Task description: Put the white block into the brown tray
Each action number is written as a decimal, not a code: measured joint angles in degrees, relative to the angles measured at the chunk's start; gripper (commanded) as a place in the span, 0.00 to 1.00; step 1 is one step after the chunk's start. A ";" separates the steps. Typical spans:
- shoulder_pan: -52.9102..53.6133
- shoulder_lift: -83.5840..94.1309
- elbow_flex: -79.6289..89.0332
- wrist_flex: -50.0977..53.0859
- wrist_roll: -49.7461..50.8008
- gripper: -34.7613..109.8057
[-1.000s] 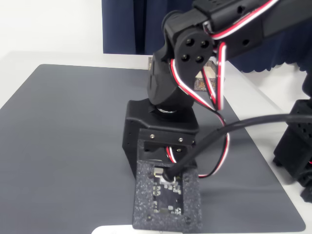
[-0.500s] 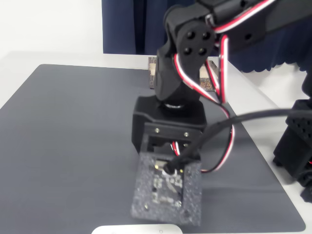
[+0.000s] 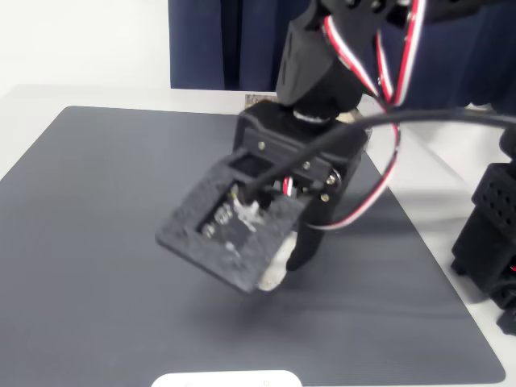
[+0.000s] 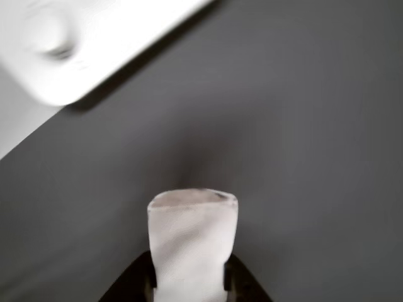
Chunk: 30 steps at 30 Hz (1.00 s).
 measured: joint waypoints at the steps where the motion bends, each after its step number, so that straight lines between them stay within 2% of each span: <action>1: 0.70 0.44 0.00 0.00 2.29 0.24; 8: 7.12 2.55 -0.79 0.62 14.77 0.24; 14: 14.94 2.72 -6.77 7.82 25.75 0.24; 19: 21.80 2.72 -9.23 10.11 28.74 0.24; 30: 40.52 -5.45 -19.60 10.55 28.74 0.24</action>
